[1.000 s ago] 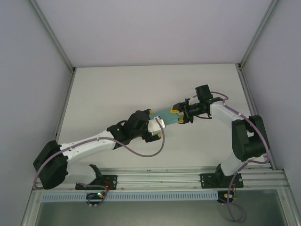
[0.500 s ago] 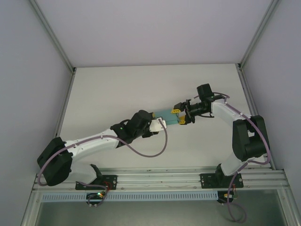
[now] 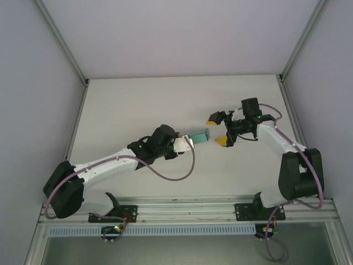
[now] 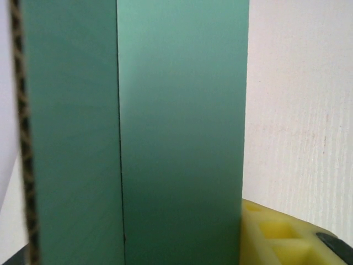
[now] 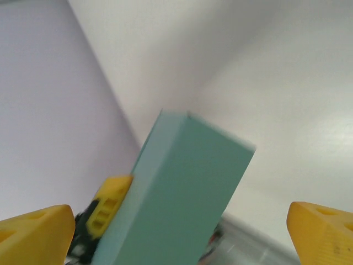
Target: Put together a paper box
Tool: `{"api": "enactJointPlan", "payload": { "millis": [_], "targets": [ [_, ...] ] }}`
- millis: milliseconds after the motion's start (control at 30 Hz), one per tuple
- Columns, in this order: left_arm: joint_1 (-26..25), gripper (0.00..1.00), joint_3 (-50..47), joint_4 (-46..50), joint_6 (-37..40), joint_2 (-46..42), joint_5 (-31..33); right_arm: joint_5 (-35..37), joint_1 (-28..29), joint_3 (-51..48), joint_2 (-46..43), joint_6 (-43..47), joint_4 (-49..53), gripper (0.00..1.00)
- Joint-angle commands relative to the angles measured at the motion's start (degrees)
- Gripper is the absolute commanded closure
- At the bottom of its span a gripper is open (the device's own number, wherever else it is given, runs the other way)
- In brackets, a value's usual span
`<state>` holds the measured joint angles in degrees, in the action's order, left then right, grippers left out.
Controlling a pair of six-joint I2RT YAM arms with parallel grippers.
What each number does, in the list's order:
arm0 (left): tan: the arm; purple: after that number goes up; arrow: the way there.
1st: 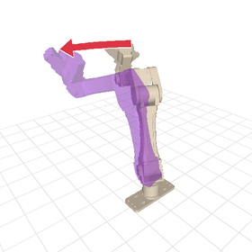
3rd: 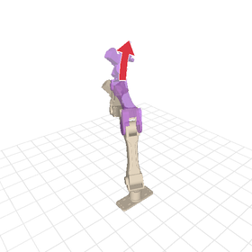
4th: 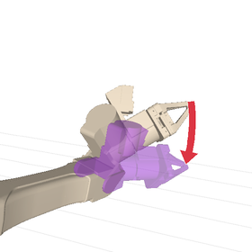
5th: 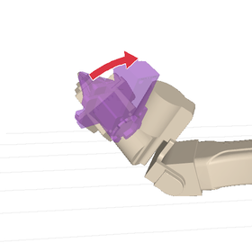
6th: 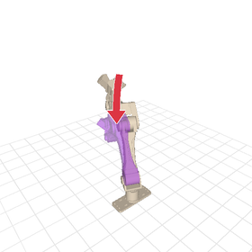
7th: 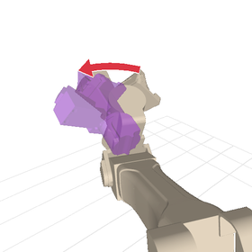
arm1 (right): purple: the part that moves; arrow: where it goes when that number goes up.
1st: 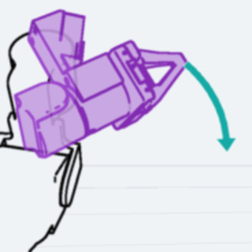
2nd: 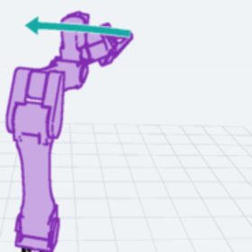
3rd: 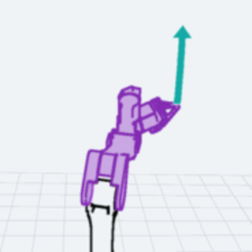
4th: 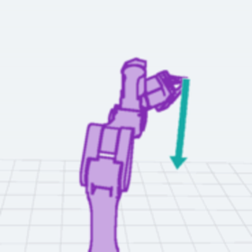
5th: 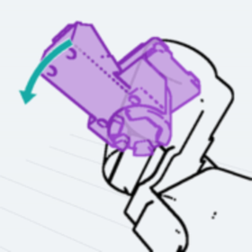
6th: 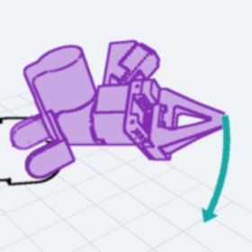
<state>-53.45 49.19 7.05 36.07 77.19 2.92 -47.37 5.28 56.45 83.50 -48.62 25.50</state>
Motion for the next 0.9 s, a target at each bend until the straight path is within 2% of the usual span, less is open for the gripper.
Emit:
{"api": "enactJointPlan", "payload": {
  "millis": [0, 67, 133, 267, 400, 533, 700, 867],
  "targets": [
    [1.77, 0.61, 3.80, 9.52, 1.62, -1.26, -7.65, 26.18, 2.27, 1.82, -7.46, 21.24, -0.10, 0.00],
    [2.61, 0.61, 6.18, 15.24, 2.38, -0.33, -10.11, 35.01, 4.63, -0.38, -11.85, 30.74, -3.42, 0.00],
    [3.80, 0.64, 8.78, 21.66, 4.77, 1.12, -14.66, 31.57, 4.37, -3.80, -15.59, 35.53, -8.54, 0.00],
    [5.65, 0.64, 14.07, 31.36, 7.53, 5.33, -19.05, 26.56, 3.95, -10.73, -21.58, 40.74, -16.48, 0.00],
    [6.84, 0.64, 18.99, 36.90, 8.05, 11.27, -17.42, 20.28, 4.63, -10.86, -24.07, 45.75, -14.39, 0.01],
    [7.61, 0.64, 24.02, 41.84, 7.32, 17.93, -16.21, 18.61, 7.11, -8.56, -22.89, 46.47, -9.31, 0.11],
    [7.74, 0.64, 26.04, 42.17, 6.12, 21.33, -16.00, 20.22, 11.20, -7.24, -19.25, 45.45, -4.87, 0.25],
    [7.87, 0.63, 25.78, 40.60, 6.05, 21.16, -17.42, 27.52, 15.99, -6.75, -16.06, 44.77, -2.61, 0.35]
  ]
}}
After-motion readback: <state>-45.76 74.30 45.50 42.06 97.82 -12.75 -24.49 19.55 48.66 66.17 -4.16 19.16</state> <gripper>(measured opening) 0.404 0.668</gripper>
